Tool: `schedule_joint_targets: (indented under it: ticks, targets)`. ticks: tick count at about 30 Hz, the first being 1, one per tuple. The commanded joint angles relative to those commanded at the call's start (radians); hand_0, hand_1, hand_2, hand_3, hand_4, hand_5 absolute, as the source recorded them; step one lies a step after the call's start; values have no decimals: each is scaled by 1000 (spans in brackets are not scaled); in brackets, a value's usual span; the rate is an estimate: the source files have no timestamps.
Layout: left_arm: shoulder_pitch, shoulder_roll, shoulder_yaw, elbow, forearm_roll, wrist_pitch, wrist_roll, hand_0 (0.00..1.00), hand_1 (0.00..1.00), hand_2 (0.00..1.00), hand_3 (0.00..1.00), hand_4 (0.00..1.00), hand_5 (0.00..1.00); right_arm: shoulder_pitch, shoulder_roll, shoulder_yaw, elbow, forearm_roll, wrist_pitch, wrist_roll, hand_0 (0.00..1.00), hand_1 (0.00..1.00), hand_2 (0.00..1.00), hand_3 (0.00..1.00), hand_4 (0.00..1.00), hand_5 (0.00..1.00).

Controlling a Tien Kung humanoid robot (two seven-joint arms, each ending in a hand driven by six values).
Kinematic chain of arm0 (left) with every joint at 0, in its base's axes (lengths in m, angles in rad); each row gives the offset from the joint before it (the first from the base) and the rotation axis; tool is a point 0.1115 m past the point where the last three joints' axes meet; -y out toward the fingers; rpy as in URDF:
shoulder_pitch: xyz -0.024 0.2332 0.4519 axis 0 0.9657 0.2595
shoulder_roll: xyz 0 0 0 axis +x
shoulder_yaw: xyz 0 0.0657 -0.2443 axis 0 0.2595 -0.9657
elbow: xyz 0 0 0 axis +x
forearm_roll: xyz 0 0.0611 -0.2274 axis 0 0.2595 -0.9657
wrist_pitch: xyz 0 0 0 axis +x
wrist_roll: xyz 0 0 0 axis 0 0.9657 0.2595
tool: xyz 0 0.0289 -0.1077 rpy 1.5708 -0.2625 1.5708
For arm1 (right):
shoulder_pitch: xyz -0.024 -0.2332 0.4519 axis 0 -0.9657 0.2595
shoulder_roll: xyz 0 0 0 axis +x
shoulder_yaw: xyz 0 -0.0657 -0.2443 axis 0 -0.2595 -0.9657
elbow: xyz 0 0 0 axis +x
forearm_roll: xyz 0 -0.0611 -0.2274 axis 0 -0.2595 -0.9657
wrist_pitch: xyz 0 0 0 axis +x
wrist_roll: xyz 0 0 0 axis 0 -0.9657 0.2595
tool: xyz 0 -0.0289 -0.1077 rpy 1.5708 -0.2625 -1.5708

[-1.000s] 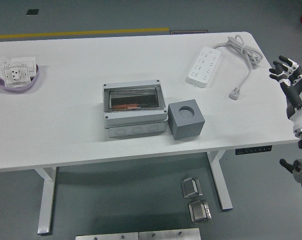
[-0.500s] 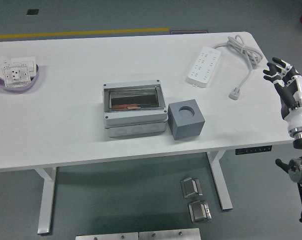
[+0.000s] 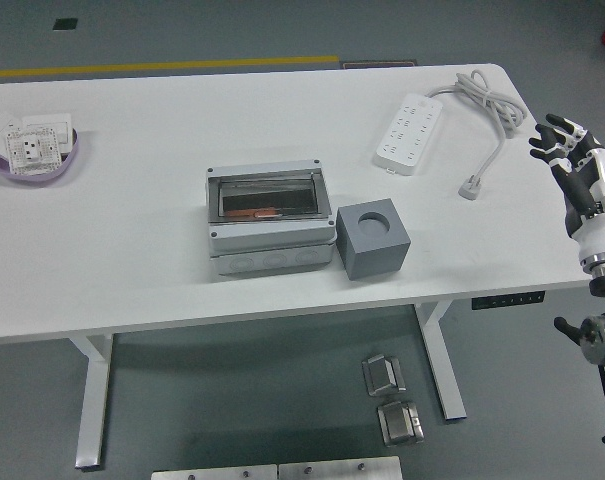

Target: Pick up the cylinder from the cube,place it in the box,flap close box

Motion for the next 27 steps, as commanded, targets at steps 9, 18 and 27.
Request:
schedule_joint_targets:
  ticks: [9,18,27]
  targets:
    - [1,-1,0,0,-1,0,1,708,682,706,875,788,446,0,3,-9,-1,40,8,6,743,703,720,726,783,491]
    - [2,-1,-1,0,-2,0,0,708,682,705,874,789,446,-2,4,-4,-1,53,13,6,742,710,729,743,785,489]
    - [2,0,-1,0,-5,1,0,708,681,705,875,789,446,-5,5,-2,-2,53,13,6,744,710,727,741,784,489]
